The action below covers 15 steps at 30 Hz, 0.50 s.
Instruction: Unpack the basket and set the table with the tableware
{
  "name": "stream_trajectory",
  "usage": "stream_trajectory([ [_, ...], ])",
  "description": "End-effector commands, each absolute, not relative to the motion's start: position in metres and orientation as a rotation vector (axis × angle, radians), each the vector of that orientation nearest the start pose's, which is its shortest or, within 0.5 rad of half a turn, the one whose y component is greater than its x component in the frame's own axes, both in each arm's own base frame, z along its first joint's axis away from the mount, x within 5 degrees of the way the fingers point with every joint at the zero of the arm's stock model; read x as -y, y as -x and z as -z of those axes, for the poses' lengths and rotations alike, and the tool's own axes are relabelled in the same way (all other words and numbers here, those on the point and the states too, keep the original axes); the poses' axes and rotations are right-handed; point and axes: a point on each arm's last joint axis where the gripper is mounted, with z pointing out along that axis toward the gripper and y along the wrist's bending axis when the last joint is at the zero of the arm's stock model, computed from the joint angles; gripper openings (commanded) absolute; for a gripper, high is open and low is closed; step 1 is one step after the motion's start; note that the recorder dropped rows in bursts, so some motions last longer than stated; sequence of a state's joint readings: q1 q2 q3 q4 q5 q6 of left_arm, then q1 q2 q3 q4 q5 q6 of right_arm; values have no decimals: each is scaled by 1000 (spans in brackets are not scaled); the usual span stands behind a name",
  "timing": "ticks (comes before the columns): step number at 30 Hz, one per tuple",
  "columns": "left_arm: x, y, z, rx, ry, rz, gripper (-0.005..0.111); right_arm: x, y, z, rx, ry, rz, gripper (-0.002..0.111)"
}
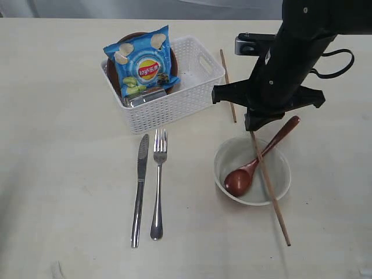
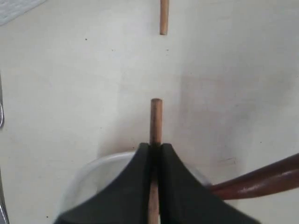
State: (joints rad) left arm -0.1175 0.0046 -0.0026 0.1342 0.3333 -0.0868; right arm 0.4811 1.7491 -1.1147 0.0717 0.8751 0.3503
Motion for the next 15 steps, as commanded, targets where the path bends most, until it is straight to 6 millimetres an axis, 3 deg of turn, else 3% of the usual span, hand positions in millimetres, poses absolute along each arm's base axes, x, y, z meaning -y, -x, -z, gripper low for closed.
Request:
stream_trajectory([
  [1,2,-54,-184,-1803,-110,12,0,-156,-287,-195,-3018,138,-176,0],
  [9,2,-54,-184,-1803,-110,12,0,-156,-286,-195,-3020,136,-189,40],
  [15,2,-54,-184,-1803,-110,12,0,-158,-290,-209,-2944,164,-228,41],
])
